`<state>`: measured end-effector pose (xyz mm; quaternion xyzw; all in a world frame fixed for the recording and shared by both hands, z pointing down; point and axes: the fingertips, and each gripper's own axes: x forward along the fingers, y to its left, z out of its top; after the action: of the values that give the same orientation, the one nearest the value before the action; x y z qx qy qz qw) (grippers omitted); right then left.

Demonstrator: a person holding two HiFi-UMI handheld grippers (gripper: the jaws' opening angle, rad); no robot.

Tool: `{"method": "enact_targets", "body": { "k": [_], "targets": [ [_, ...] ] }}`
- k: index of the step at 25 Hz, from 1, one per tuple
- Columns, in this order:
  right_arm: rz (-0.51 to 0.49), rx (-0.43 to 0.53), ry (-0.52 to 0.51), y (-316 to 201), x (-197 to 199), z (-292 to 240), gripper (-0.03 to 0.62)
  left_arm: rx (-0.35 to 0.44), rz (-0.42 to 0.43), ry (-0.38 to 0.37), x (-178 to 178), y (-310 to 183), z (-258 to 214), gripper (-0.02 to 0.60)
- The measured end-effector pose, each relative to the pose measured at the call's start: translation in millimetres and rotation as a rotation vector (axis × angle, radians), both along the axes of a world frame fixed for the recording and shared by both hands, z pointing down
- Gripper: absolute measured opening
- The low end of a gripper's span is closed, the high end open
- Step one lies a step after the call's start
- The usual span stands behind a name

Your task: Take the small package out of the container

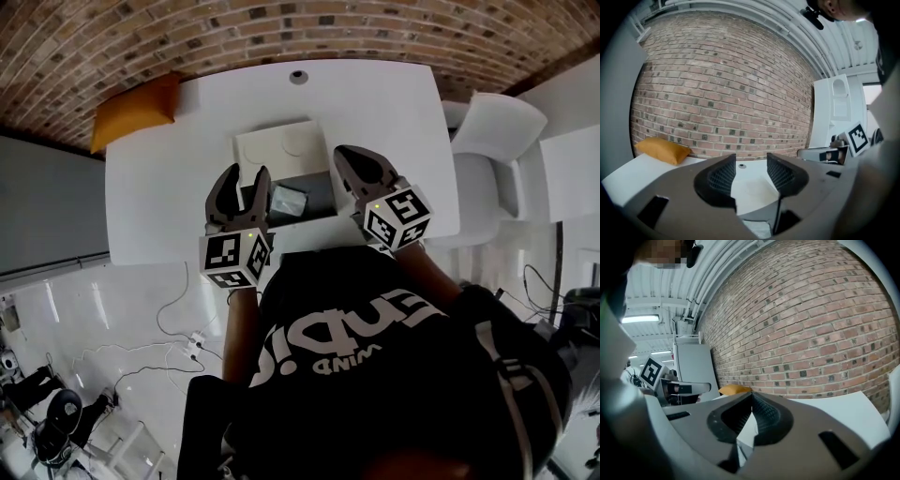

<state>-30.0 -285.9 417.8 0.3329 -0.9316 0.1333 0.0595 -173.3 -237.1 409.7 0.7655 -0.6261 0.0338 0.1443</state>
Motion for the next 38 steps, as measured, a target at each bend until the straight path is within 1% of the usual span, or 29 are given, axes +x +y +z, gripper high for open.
{"method": "enact_targets", "body": {
  "k": [5,15,23,31,38],
  "targets": [
    [-0.004,0.0,-0.004,-1,-3,1,0.0,-0.009,0.005,-0.002,0,-3,2,0.208],
    [-0.007,-0.001,-0.007,-4,-4,0,0.0,-0.037,-0.001,0.007,-2,-6,12,0.209],
    [-0.018,-0.004,-0.004,-3,-5,2,0.0,-0.085,0.001,0.018,-2,-4,33,0.209],
    [-0.032,-0.005,-0.005,0,-4,3,0.0,-0.159,0.01,0.026,4,-1,69,0.209],
    [-0.031,-0.014,-0.008,1,-2,0,0.0,-0.261,0.013,0.048,5,1,111,0.209]
  ]
}}
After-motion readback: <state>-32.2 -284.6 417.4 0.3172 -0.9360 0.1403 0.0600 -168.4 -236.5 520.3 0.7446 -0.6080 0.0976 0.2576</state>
